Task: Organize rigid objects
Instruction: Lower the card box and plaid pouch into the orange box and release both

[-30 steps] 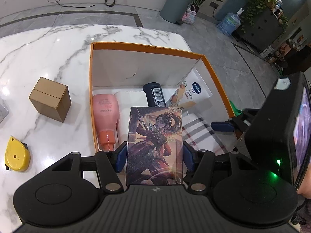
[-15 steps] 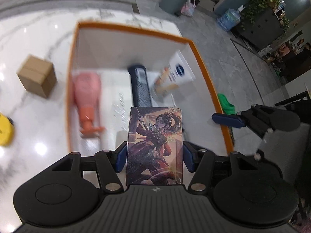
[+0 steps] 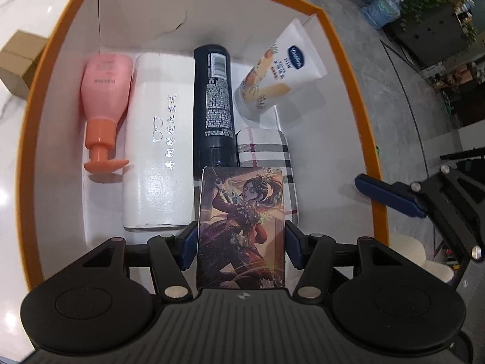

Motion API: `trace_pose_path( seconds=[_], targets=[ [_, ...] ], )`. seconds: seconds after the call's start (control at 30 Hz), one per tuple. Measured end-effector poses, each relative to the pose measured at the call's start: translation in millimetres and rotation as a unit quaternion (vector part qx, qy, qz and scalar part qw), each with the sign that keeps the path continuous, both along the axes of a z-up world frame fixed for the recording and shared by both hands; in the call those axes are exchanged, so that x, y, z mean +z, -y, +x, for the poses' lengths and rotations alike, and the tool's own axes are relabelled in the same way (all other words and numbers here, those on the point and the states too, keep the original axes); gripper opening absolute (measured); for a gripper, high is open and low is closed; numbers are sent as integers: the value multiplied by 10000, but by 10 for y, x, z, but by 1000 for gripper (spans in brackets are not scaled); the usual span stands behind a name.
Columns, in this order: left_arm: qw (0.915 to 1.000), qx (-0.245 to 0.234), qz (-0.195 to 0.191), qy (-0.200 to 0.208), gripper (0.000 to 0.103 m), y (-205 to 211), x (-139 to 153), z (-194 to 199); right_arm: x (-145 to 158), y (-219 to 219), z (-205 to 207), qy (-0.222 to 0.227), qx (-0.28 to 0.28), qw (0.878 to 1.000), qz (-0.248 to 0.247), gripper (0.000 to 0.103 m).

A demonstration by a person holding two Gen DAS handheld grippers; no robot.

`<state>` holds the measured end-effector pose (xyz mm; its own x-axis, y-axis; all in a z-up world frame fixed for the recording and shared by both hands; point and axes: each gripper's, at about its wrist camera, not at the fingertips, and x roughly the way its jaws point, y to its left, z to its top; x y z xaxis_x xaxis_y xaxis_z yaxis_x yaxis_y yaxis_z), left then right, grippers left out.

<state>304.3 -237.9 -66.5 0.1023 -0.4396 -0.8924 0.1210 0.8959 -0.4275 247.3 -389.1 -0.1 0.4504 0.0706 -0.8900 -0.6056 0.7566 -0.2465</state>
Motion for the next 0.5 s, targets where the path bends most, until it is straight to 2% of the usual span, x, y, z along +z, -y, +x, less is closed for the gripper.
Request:
trace_pose_path(
  seconds=[0.17,0.37,0.5],
  targets=[
    [9997,105,-38,-206,65,-10,-70,39,-20,2,10,-6,-59,10000,25,61],
    [9998,-21,63,-178,71,-26,-21,18,2,11,0,-54,-173,9998,100,62],
    [9999,-47,-34,-127,65,-82,58,-17,18,0,-6,-54,-219,9997,82,62]
  ],
)
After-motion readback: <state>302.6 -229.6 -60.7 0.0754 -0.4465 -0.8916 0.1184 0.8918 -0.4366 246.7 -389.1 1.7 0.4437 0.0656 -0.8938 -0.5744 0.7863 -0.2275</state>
